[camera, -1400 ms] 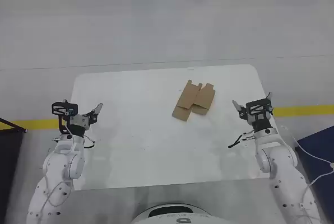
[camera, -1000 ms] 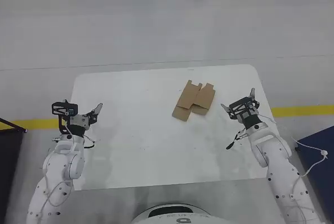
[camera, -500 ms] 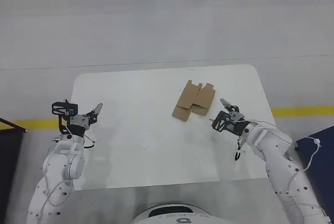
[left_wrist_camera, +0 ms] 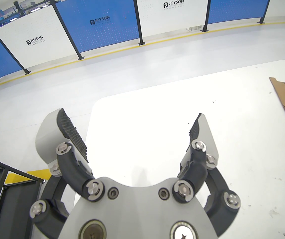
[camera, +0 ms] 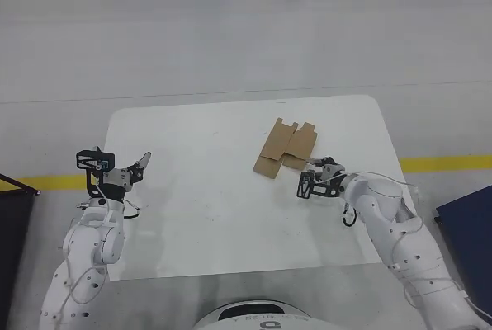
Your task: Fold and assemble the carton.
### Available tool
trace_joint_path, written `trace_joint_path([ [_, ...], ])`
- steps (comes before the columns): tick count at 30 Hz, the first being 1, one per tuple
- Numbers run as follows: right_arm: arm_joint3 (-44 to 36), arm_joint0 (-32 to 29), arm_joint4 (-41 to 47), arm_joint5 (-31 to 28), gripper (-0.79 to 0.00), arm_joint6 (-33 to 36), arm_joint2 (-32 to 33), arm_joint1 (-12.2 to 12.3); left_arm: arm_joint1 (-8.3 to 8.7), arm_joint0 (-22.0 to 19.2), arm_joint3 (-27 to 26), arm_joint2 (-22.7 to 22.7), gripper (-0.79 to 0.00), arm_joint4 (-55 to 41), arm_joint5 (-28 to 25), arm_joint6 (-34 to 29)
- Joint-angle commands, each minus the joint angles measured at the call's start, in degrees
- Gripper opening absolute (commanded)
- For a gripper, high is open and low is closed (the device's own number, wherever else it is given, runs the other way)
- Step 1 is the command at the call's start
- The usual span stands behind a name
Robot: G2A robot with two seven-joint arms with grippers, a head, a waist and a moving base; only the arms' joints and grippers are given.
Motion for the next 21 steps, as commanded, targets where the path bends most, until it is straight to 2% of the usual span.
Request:
trace_joint_path([
  [1,1.0,1.0,-1.2,0.0,-0.44,-0.1,-0.9,0.0,0.0,0.0,0.0,0.0,0.0,0.0,0.0,0.0],
  [9,3.6,3.6,-4.4,1.5,-0.394,0.7,-4.1,-0.4,0.0,0.0,0.0,0.0,0.0,0.0,0.0,0.0],
  [11,4.1,4.1,-6.3,2.2,-0.219,1.0,-5.4,-0.5,0.0,0.0,0.0,0.0,0.0,0.0,0.0,0.0],
  [12,4.5,4.4,-7.4,2.6,-0.191,1.3,-6.0,-0.5,0.0,0.0,0.0,0.0,0.0,0.0,0.0,0.0],
  [17,6.4,6.0,-8.4,4.4,-0.142,2.2,-8.3,-1.1,0.0,0.0,0.0,0.0,0.0,0.0,0.0,0.0],
  [21,7.2,7.0,-8.6,5.0,-0.169,2.3,-9.3,-1.3,0.0,0.0,0.0,0.0,0.0,0.0,0.0,0.0],
])
